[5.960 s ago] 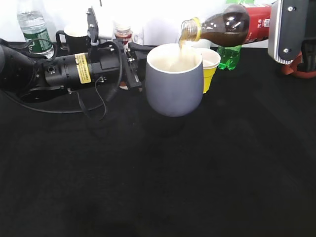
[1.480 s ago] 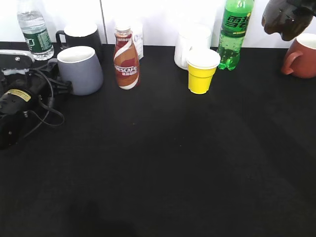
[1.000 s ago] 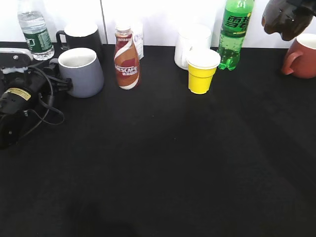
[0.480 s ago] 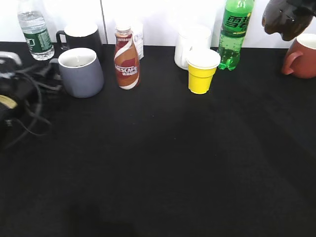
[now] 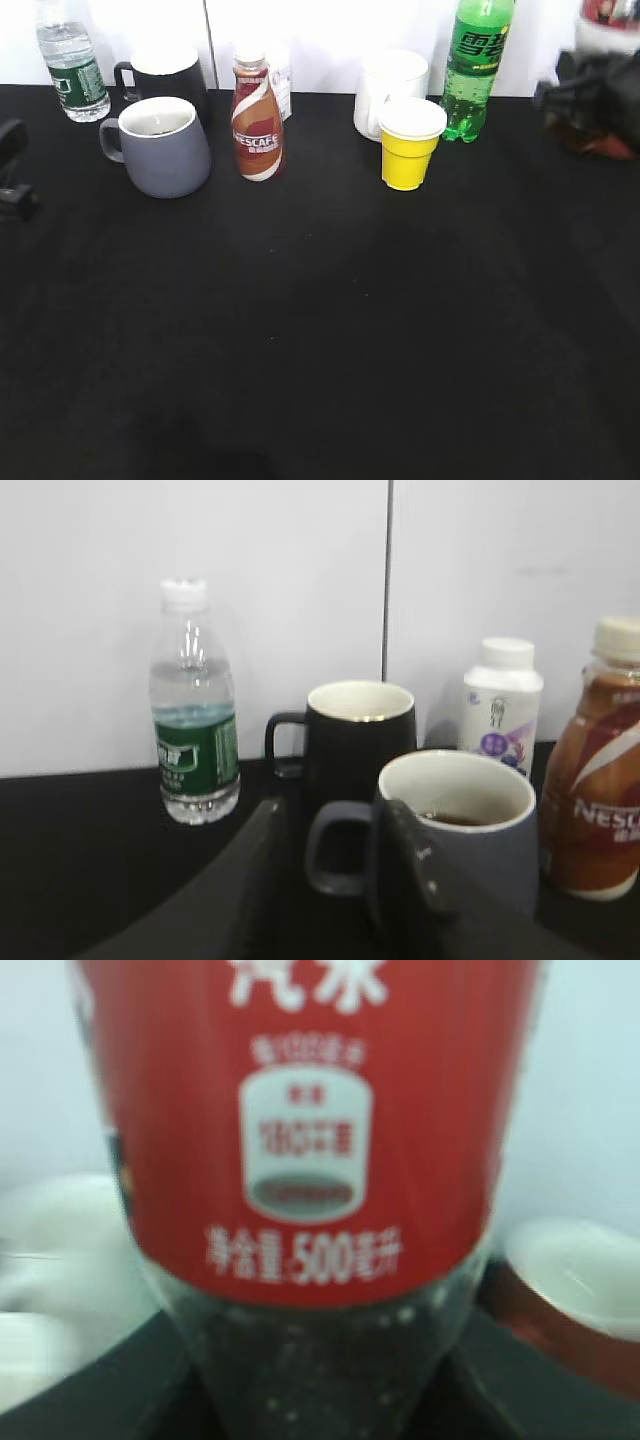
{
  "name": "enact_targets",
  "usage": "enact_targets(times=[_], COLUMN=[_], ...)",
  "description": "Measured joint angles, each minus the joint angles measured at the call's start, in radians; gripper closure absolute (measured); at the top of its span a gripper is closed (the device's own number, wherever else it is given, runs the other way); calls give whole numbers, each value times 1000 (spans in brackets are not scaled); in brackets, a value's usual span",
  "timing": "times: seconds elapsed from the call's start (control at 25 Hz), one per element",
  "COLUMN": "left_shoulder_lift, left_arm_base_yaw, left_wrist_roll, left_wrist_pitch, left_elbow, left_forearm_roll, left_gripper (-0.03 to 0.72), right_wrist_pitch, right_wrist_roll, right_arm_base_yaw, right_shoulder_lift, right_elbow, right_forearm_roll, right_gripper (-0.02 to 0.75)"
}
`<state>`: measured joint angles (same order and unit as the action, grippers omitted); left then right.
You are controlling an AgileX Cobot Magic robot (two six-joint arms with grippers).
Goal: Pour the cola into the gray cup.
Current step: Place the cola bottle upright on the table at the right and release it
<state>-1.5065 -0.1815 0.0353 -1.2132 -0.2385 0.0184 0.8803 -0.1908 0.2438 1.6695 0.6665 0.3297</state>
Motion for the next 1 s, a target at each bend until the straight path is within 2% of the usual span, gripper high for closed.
enact_targets(times=[0.12, 0.2, 0.6, 1.0], left_shoulder_lift=[7, 8, 8, 8], left_arm_base_yaw=[0, 0, 0, 0], left_wrist_roll=[-4, -4, -6, -7], left_wrist_pitch=[-1, -1, -1, -1], left_elbow=[0, 0, 0, 0], left_forearm_roll=[49, 68, 106, 118], left_gripper=[447, 447, 447, 451], right_wrist_pitch=[212, 282, 301, 351], right_wrist_roll=[-10, -8, 43, 48], right_arm_base_yaw=[0, 0, 0, 0], right_shoulder_lift=[171, 273, 387, 429], right_elbow=[0, 0, 83, 92], right_forearm_roll=[11, 16, -8, -27], right_gripper=[394, 395, 394, 394])
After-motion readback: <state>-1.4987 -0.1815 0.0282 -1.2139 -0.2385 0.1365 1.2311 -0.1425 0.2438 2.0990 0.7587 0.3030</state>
